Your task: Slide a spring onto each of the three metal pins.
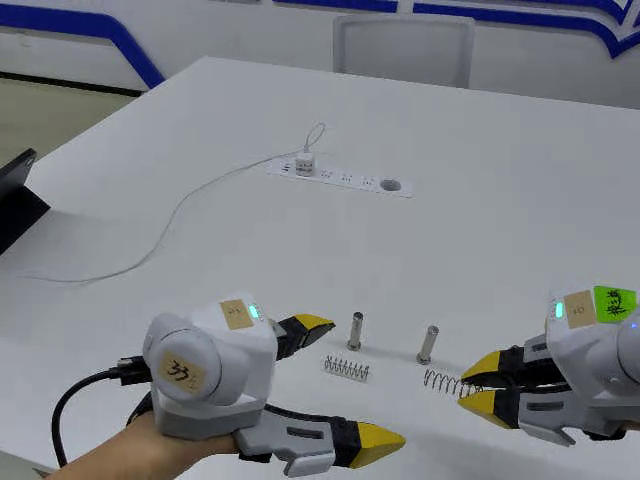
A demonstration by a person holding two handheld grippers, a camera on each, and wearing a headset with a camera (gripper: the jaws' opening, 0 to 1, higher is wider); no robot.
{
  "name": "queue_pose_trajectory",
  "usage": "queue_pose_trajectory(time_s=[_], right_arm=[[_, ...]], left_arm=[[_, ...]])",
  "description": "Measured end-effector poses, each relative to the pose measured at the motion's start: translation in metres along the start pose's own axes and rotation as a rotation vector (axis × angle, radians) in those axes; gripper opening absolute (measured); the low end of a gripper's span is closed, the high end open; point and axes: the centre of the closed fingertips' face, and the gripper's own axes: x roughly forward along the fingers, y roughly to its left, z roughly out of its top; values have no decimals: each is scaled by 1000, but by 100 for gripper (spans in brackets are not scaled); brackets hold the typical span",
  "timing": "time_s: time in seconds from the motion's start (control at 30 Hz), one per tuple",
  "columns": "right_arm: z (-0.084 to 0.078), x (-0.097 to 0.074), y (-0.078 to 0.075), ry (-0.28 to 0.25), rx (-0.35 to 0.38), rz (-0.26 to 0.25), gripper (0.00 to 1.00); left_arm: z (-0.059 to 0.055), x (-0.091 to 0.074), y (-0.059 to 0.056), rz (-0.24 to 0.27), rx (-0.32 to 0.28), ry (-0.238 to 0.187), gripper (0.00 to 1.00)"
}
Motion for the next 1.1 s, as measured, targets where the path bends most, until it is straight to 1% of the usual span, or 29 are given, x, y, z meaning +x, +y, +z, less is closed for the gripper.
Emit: queue_pose_trajectory(time_s=[0.1,0.13,0.23,0.33,0.4,0.47,0.57,0.6,0.67,0.73,0.8,0.93,1.1], right_arm=[[3,-3,8,3,-35,20,10],[5,-3,9,-1,-45,21,10],[7,-5,12,-2,-70,25,10],[11,-6,16,-17,-91,32,10],[12,-5,18,-25,-96,42,10],[13,-3,23,-26,-111,54,10],[16,-2,27,-29,-130,60,10],[19,-2,29,-36,-139,65,10],[22,-1,31,-44,-144,72,10],[25,0,36,-54,-172,88,10],[25,1,38,-55,-186,102,10],[28,2,40,-61,-196,112,10],[32,2,41,-74,-199,120,10]], left_arm=[[3,3,-6,-14,-7,-11,70],[3,3,-8,-22,-4,-9,68],[3,5,-17,-57,24,12,63],[5,8,-26,-92,37,13,55],[6,9,-30,-99,49,14,51],[7,10,-34,-110,71,20,50],[4,10,-42,-142,87,38,48],[2,10,-44,-149,103,49,47],[0,10,-46,-152,130,62,43],[-2,11,-48,-153,138,64,35],[-4,10,-47,-154,150,77,30],[-7,9,-47,-152,165,93,32],[-8,9,-47,-150,167,91,28]])
